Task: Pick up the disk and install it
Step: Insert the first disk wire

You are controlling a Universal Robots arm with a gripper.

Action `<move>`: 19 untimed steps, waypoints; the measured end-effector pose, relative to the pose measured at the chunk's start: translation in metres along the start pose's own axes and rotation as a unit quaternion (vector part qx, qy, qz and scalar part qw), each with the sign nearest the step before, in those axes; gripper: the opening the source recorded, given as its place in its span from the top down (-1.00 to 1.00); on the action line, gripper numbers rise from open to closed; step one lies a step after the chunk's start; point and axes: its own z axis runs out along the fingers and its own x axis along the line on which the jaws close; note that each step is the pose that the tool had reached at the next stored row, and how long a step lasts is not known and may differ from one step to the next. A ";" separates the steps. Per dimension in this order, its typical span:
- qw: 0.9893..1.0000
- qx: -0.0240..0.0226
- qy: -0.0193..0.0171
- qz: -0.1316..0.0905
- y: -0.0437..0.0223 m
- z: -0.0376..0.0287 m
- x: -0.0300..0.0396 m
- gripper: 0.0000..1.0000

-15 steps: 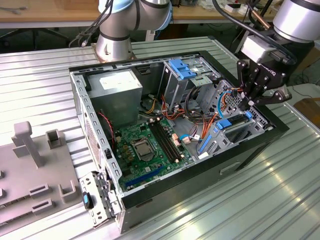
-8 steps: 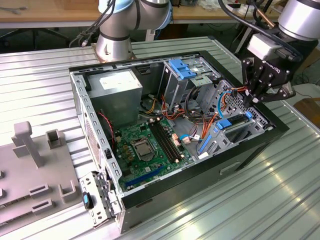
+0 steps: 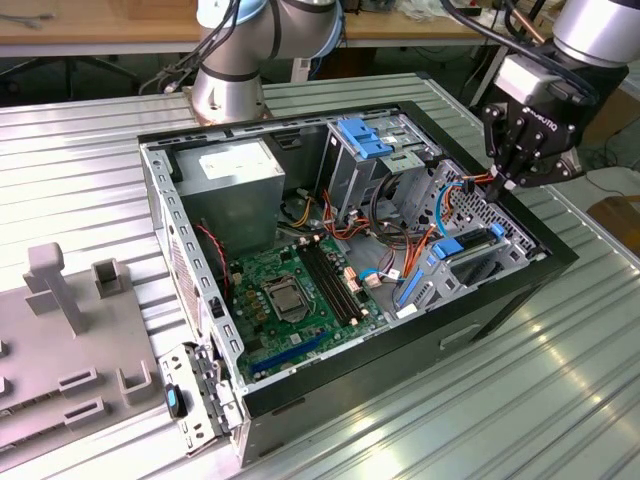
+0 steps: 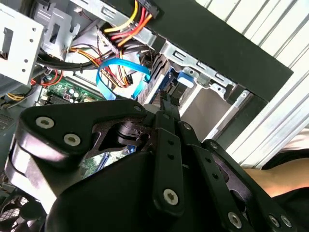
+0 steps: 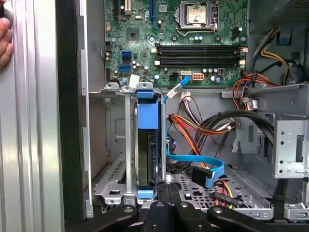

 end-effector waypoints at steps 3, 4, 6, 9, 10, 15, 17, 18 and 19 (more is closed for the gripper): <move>1.000 0.000 0.000 -0.003 -0.0048 0.0001 -0.0071 0.79; 1.000 0.000 0.000 -0.004 -0.0056 0.0001 -0.0084 0.79; 1.000 0.000 -0.001 -0.009 -0.0071 0.0002 -0.0117 0.79; 1.000 0.001 -0.002 -0.023 -0.0084 0.0001 -0.0160 0.79; 1.000 0.001 -0.002 -0.029 -0.0086 0.0001 -0.0167 0.79; 0.997 0.002 -0.005 -0.072 -0.0093 0.0002 -0.0187 0.79; 0.995 0.002 -0.006 -0.095 -0.0093 0.0001 -0.0192 0.79; 0.995 0.002 -0.007 -0.098 -0.0093 0.0001 -0.0193 0.79; 0.995 0.002 -0.007 -0.103 -0.0093 0.0002 -0.0194 0.79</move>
